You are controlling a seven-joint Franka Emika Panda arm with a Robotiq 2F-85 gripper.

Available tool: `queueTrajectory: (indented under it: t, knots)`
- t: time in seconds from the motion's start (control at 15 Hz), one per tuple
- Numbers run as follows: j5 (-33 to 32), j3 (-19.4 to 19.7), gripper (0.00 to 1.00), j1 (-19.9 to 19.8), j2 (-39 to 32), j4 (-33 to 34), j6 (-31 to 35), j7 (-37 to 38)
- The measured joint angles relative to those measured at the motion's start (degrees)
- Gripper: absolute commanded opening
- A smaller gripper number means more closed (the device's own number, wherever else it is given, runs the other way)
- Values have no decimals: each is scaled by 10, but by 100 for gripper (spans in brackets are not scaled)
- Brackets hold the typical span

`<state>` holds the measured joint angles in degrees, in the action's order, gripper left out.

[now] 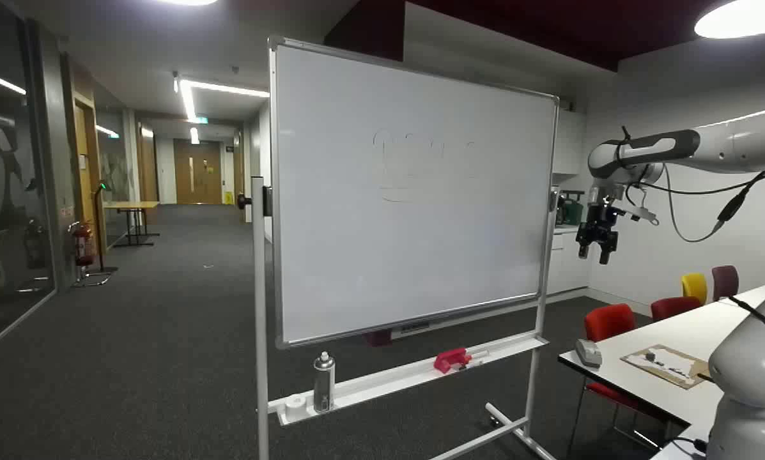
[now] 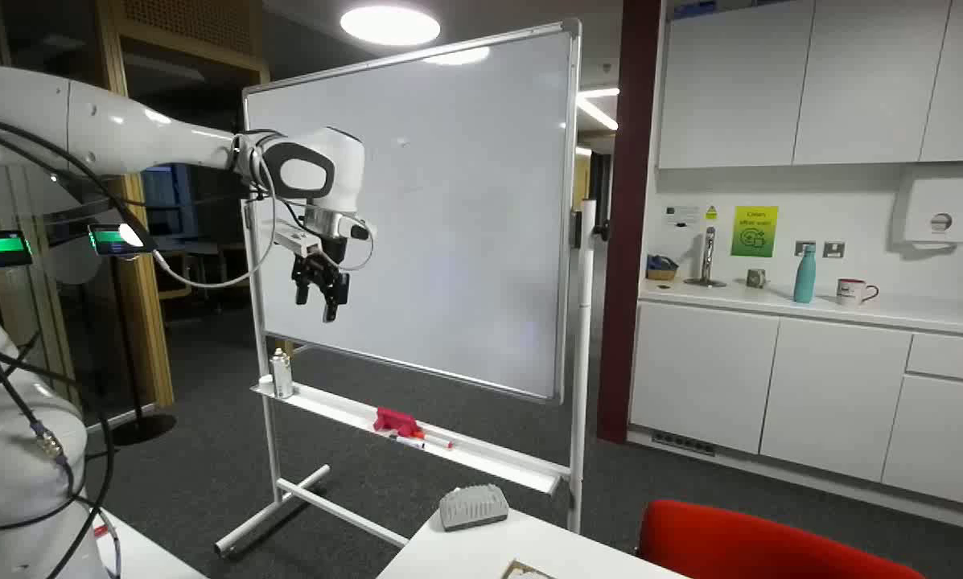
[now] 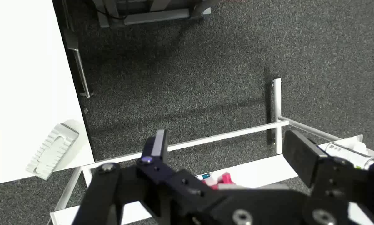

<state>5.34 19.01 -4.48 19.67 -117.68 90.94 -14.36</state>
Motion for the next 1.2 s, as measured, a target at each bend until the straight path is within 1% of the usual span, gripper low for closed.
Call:
queueTrajectory:
  t: [0.13, 0.27, 0.73, 1.0, 1.2]
  knots:
    - [0, -2, 100, -1, 0, 0, 0, 0]
    - [-1, -5, 100, -5, 0, -4, 16, 1]
    - [-12, -8, 100, -36, -20, -61, 198, 1]
    - [-8, 4, 100, -58, -65, -80, 255, 2]
    - [18, 20, 100, -75, -127, -81, 289, 2]
